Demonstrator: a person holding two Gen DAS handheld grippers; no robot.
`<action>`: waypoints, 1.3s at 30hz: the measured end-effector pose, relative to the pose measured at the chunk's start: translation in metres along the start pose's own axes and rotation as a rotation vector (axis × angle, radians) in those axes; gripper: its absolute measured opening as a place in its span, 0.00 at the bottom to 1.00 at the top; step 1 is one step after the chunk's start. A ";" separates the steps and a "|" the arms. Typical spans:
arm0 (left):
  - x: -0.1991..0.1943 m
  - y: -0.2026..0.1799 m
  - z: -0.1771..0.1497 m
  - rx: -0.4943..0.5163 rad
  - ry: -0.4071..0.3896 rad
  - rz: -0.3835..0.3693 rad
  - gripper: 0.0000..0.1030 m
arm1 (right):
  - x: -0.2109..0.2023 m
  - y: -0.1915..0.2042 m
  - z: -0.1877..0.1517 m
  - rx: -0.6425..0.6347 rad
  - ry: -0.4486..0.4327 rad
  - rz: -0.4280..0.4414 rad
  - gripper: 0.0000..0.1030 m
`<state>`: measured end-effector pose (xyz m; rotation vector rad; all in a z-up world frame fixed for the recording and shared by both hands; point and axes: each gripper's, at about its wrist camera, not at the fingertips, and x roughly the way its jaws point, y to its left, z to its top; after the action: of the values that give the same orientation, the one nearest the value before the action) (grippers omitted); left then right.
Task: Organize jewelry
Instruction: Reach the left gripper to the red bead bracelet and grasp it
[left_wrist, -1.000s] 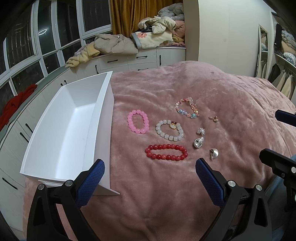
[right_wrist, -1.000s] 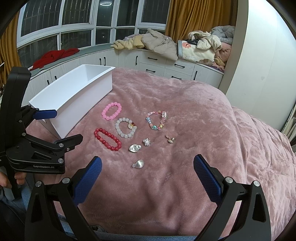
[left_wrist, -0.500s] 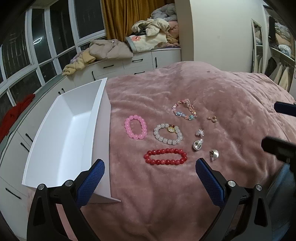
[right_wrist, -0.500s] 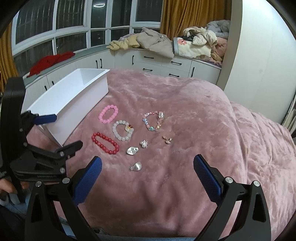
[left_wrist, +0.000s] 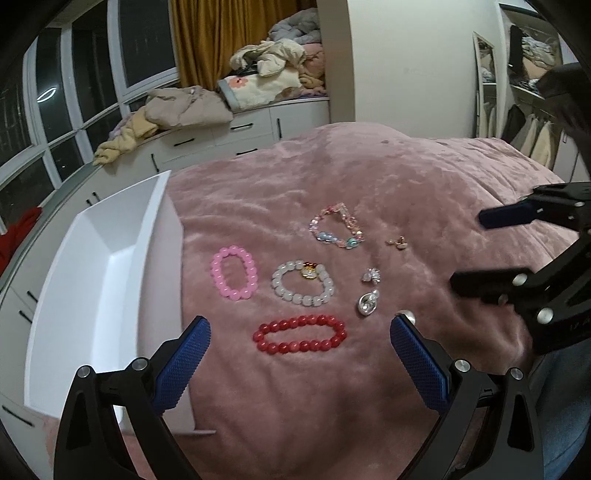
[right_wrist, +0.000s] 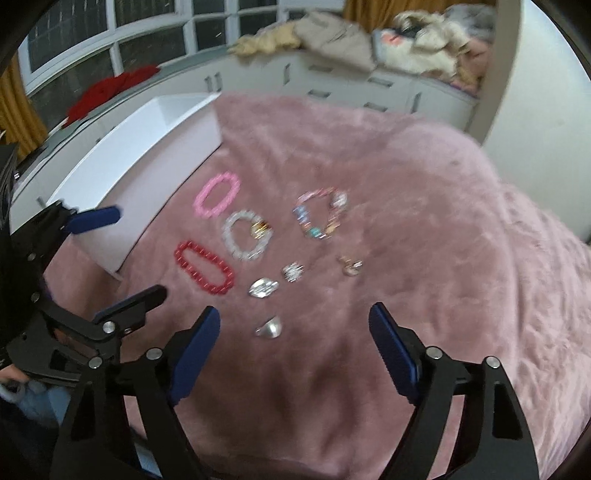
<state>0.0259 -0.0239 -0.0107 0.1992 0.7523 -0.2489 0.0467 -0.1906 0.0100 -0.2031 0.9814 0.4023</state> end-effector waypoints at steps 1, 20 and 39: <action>0.003 0.000 0.000 0.002 0.001 -0.005 0.96 | 0.004 -0.001 0.002 -0.007 0.018 0.021 0.73; 0.083 0.010 -0.013 -0.051 0.225 -0.030 0.64 | 0.083 0.010 -0.002 -0.060 0.257 0.119 0.46; 0.093 0.027 -0.019 -0.179 0.245 -0.116 0.14 | 0.090 0.009 -0.002 -0.052 0.302 0.189 0.26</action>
<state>0.0864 -0.0070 -0.0863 0.0157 1.0264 -0.2681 0.0850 -0.1615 -0.0664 -0.2234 1.2930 0.5818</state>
